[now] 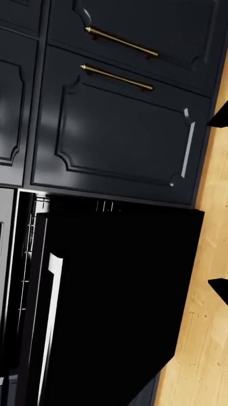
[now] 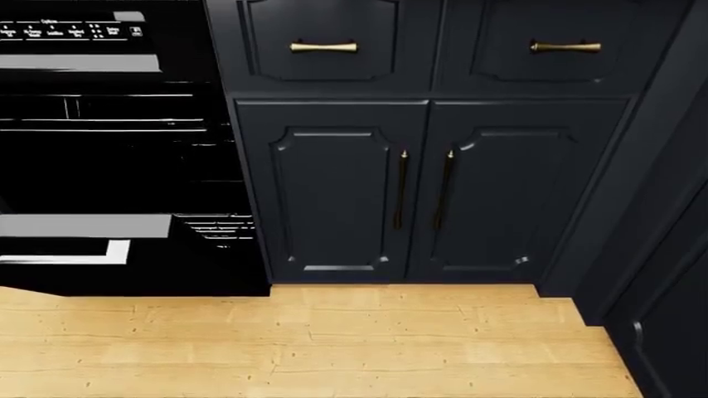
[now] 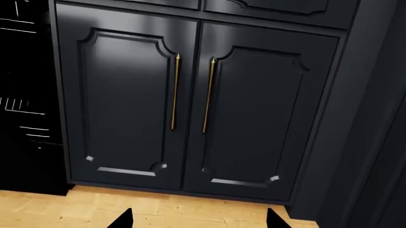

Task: Close the dishwasher door

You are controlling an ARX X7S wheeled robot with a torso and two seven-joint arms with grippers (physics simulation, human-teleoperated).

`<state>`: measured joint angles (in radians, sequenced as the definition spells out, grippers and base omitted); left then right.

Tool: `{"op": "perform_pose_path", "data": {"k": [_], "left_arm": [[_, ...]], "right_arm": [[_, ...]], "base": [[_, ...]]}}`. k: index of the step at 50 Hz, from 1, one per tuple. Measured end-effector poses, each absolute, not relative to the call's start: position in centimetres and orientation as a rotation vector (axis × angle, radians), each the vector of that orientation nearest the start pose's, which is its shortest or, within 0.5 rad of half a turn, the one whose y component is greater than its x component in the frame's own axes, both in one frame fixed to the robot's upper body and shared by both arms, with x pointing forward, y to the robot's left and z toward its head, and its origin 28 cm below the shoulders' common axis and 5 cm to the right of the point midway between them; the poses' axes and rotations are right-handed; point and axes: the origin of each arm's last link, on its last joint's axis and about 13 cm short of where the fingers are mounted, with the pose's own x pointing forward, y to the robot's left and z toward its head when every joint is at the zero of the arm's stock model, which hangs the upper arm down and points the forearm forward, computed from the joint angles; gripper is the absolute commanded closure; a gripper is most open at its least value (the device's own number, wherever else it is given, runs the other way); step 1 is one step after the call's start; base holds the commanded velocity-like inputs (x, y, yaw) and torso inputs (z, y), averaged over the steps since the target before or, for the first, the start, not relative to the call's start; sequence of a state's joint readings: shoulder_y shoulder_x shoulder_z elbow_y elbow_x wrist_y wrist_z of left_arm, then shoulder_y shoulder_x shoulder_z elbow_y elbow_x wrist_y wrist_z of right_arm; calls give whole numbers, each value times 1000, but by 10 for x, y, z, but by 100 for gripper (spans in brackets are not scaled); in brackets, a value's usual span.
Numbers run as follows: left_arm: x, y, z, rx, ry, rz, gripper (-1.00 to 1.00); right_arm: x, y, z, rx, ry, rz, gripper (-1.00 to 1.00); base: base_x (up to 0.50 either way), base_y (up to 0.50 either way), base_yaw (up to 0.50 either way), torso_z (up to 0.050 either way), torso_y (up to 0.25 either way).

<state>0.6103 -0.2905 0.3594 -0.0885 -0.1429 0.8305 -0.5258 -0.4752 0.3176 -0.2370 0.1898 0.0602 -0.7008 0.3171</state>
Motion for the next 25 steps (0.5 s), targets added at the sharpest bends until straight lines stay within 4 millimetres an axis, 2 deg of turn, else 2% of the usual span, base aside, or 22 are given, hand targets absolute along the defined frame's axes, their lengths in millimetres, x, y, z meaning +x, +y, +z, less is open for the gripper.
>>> {"op": "perform_pose_path", "data": {"k": [25], "left_arm": [[23,206,-27,-108,-27,171,-100]], "right_arm": [[60,-133,-44,-121,-13,0,-100]], "base": [[0,0,0,-20,0]]}}
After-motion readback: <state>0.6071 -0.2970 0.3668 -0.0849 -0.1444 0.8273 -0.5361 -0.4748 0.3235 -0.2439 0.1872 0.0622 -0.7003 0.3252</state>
